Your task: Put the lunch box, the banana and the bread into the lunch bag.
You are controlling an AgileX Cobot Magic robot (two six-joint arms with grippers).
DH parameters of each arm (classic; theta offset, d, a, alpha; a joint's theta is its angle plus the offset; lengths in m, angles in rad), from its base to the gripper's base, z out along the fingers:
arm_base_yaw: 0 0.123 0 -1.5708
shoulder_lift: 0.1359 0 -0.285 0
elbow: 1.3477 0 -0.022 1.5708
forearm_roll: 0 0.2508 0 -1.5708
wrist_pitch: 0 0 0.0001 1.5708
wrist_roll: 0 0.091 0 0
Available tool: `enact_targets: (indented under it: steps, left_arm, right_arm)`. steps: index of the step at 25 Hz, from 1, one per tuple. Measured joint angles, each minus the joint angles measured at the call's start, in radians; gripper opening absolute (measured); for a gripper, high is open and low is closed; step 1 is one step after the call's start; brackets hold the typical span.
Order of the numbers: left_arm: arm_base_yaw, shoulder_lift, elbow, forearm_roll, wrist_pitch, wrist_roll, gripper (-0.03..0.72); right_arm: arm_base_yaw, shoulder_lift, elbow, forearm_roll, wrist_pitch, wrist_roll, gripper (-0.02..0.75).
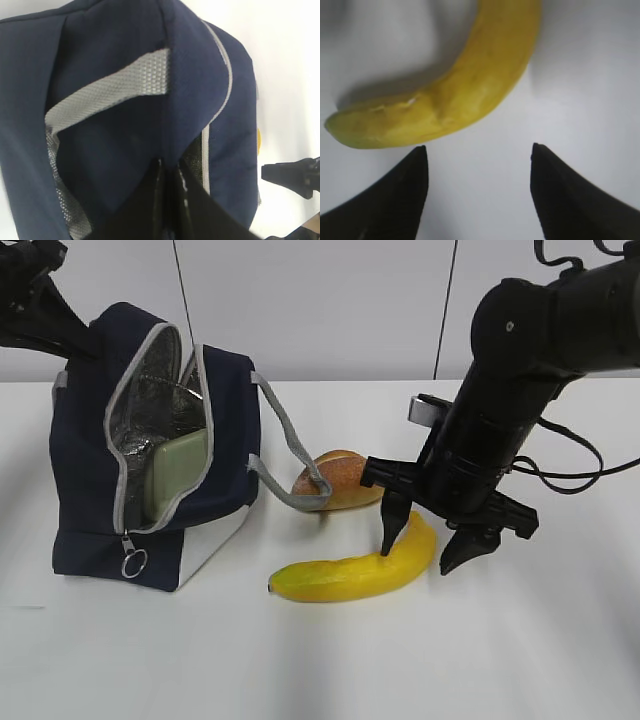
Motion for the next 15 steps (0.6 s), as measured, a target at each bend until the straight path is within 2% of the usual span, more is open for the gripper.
enact_targets:
  steps: [5, 15]
  left_arm:
    - [0.0, 0.0, 0.0, 0.0, 0.0, 0.0, -0.013]
    - [0.0, 0.0, 0.0, -0.003, 0.0, 0.0, -0.013]
  right_arm:
    - [0.0, 0.005, 0.003, 0.01, -0.103, 0.069, 0.502]
    - [0.0, 0.037, 0.007, -0.026, -0.108, 0.238, 0.501]
